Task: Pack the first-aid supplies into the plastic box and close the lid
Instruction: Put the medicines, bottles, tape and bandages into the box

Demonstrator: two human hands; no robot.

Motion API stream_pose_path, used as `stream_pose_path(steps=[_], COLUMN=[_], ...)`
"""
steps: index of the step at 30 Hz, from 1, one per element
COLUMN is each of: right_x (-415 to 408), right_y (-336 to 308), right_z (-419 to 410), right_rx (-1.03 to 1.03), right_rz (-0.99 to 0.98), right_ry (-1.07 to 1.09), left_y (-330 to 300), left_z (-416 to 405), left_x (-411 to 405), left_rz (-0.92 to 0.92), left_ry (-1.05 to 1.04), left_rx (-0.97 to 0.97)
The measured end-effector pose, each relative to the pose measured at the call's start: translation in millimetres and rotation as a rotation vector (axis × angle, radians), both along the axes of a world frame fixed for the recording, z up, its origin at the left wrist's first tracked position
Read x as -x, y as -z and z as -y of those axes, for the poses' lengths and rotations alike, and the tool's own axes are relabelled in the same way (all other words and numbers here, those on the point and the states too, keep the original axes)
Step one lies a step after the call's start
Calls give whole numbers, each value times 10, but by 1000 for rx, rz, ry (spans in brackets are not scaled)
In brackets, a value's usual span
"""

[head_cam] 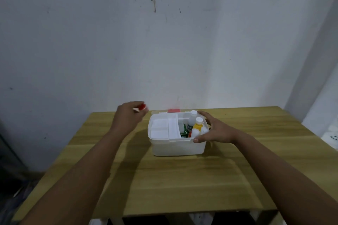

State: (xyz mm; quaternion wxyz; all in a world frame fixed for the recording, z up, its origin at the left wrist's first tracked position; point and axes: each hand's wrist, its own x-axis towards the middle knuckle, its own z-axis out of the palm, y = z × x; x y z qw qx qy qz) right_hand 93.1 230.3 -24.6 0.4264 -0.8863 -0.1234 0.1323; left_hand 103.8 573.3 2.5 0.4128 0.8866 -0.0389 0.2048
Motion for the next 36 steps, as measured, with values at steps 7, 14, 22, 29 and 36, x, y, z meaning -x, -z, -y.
stream_pose_path(steps=[7,14,22,29,36], right_x=[32,14,18,-9,24], right_y=[-50,-49,-38,-25,-36], right_z=[1,3,9,4,-3], right_rx=[24,7,5,16,29], right_rz=[-16,-20,-26,-29,-29], right_ry=[1,5,15,26,37], left_y=[22,-31,-36,-97,226], left_z=[618,639,580,94,-872], left_x=[292,364,295,356,425], left_rz=[-11,-91,-269,-219,-956], left_ry=[199,147,146,-34,-322], left_rx=[-333,-644,-563,-206,-666])
